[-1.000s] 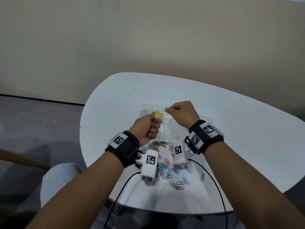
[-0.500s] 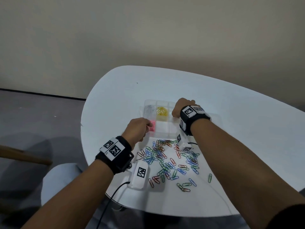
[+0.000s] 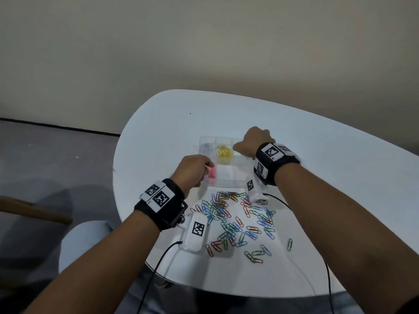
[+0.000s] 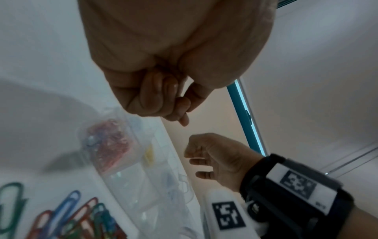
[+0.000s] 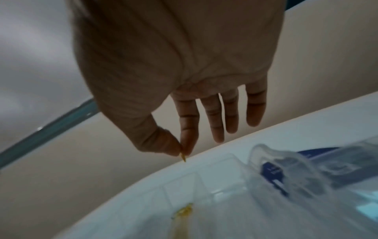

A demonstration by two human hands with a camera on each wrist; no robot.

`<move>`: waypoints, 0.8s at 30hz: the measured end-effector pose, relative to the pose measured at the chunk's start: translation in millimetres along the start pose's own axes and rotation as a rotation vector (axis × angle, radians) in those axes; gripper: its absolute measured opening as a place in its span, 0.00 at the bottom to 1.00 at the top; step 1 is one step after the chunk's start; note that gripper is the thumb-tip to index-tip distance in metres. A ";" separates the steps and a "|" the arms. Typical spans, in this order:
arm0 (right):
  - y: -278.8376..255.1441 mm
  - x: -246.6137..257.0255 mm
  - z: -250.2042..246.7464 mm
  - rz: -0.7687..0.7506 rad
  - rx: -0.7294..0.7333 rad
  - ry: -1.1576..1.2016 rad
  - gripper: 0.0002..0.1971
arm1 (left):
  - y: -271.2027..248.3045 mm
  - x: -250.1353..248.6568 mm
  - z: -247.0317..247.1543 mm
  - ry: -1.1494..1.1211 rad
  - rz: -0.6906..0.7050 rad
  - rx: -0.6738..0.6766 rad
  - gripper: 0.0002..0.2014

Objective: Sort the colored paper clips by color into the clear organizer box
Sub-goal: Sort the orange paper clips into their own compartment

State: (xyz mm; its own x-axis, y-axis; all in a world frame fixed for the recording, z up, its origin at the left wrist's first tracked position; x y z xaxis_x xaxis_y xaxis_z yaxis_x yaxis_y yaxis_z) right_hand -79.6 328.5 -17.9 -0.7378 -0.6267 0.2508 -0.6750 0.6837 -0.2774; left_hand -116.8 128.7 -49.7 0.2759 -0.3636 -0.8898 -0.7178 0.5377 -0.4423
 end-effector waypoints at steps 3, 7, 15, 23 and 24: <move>1.7 11.3 -9.8 -0.058 0.017 0.133 0.15 | 1.9 -14.3 8.2 -0.046 0.028 -0.014 0.11; -8.5 10.8 -25.5 -0.105 -0.071 0.290 0.21 | 5.6 -32.0 25.1 -0.184 0.060 -0.043 0.11; -45.4 -57.1 -39.1 -0.098 -0.209 0.471 0.18 | 7.1 -24.7 28.1 -0.258 0.200 -0.073 0.12; -109.0 -55.4 21.2 -0.234 0.124 0.389 0.05 | -25.0 -11.6 19.4 0.674 0.492 -0.038 0.04; -113.7 -49.5 31.0 -0.249 0.143 0.346 0.04 | -29.2 -8.3 26.9 0.742 0.492 0.013 0.04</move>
State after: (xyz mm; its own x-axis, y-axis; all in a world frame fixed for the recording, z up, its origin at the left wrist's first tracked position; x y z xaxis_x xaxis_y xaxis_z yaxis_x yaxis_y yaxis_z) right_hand 33.7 270.2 -27.6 -0.5268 -0.5868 0.6150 -0.8429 0.4542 -0.2886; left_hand -80.9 136.5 -32.4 -0.5503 -0.4855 -0.6793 -0.6369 0.7701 -0.0344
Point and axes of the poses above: each hand's wrist, its own y-axis towards the middle knuckle, its own z-axis out of the palm, x = y × z, the point moved 7 cm from there along y, towards the middle knuckle, and after that the axes turned 2 degrees about y, right-handed, at the moved point
